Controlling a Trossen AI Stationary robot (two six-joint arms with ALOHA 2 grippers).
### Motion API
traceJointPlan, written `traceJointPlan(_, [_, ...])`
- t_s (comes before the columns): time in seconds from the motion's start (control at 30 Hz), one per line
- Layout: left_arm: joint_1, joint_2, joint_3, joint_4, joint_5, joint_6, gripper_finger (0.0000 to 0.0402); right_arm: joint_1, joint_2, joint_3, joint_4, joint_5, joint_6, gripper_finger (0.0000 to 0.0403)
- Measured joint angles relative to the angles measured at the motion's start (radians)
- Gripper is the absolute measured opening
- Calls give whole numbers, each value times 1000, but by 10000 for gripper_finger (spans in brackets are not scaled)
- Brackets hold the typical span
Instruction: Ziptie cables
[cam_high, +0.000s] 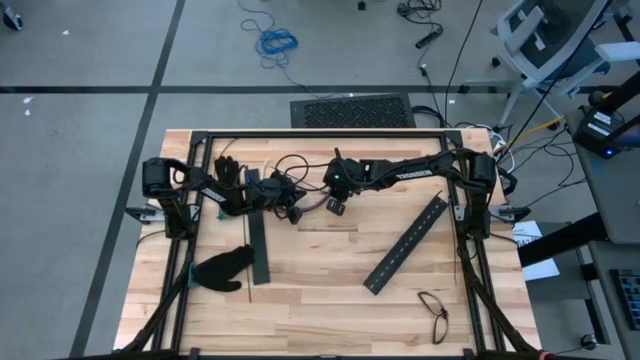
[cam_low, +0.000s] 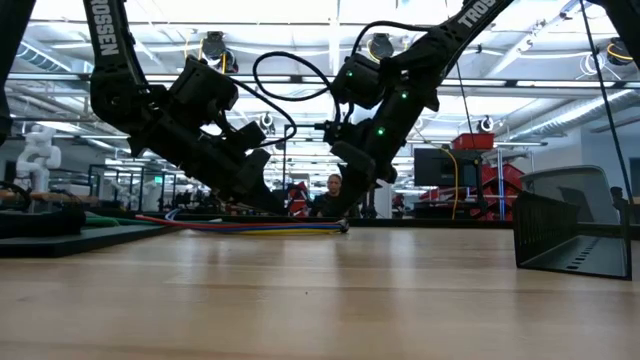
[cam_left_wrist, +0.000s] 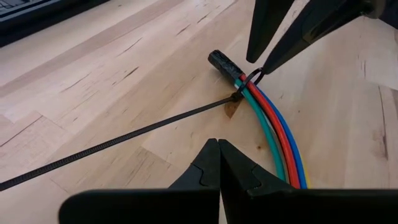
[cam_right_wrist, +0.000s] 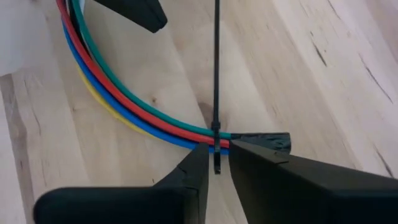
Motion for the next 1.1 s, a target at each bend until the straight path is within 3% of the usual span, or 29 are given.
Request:
traceJointPlan(0.27, [0,0,0,0,0,0,0,0,1,0,-7,0,2,83])
traceJointPlan(1.1, [0,0,0,1,0,-1,0,-8,36,42,14,-44,3,84])
